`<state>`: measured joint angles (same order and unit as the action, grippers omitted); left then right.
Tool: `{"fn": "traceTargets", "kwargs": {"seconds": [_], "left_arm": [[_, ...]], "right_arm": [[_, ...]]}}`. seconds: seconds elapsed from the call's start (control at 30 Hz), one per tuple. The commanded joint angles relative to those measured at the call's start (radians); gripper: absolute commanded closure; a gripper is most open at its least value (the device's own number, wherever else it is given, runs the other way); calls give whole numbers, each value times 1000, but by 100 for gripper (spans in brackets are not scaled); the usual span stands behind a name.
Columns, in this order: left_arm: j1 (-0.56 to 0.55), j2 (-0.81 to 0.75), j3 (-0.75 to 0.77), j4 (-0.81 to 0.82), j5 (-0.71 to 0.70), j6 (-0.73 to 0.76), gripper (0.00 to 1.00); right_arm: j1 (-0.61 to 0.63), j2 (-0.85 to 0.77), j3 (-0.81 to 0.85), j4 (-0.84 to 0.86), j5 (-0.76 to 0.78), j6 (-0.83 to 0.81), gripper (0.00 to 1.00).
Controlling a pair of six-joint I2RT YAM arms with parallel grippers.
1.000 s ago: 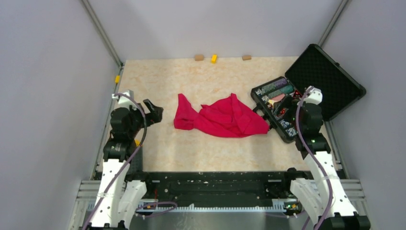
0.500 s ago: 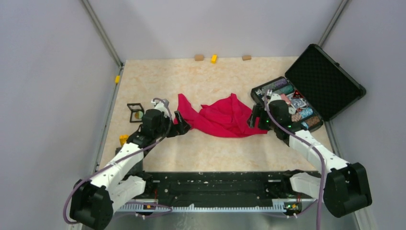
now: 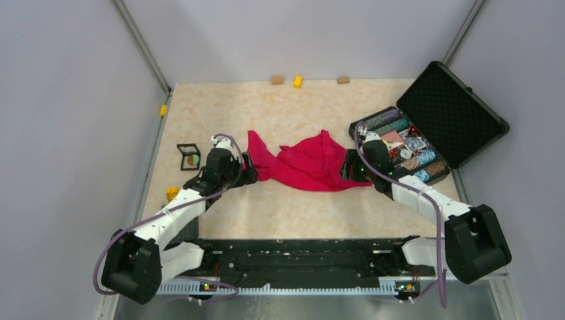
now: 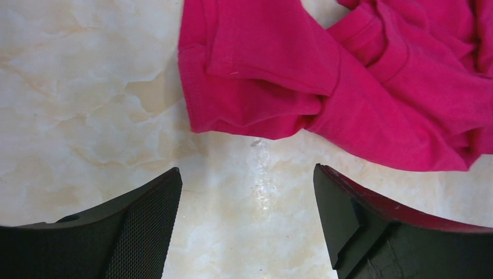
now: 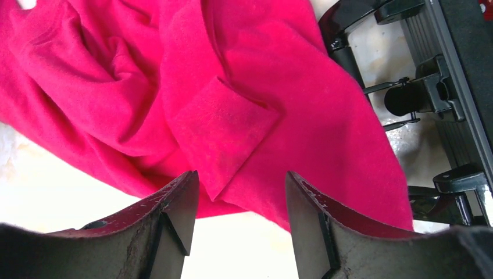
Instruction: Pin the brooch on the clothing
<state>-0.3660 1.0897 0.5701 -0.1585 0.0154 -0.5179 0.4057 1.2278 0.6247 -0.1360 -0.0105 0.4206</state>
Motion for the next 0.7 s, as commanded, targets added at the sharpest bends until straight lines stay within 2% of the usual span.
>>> {"fn": "traceTargets", "kwargs": {"seconds": [0.0, 0.13, 0.37, 0.67], "left_arm": [[12, 30, 45, -2, -71, 38, 13], [43, 64, 52, 2, -90, 31, 16], [89, 107, 52, 56, 21, 10, 28], [138, 185, 65, 72, 42, 12, 35]], "right_arm": [[12, 30, 40, 67, 53, -1, 43], [12, 62, 41, 108, 34, 1, 44], [12, 132, 72, 128, 39, -1, 48], [12, 163, 88, 157, 82, -13, 53]]}}
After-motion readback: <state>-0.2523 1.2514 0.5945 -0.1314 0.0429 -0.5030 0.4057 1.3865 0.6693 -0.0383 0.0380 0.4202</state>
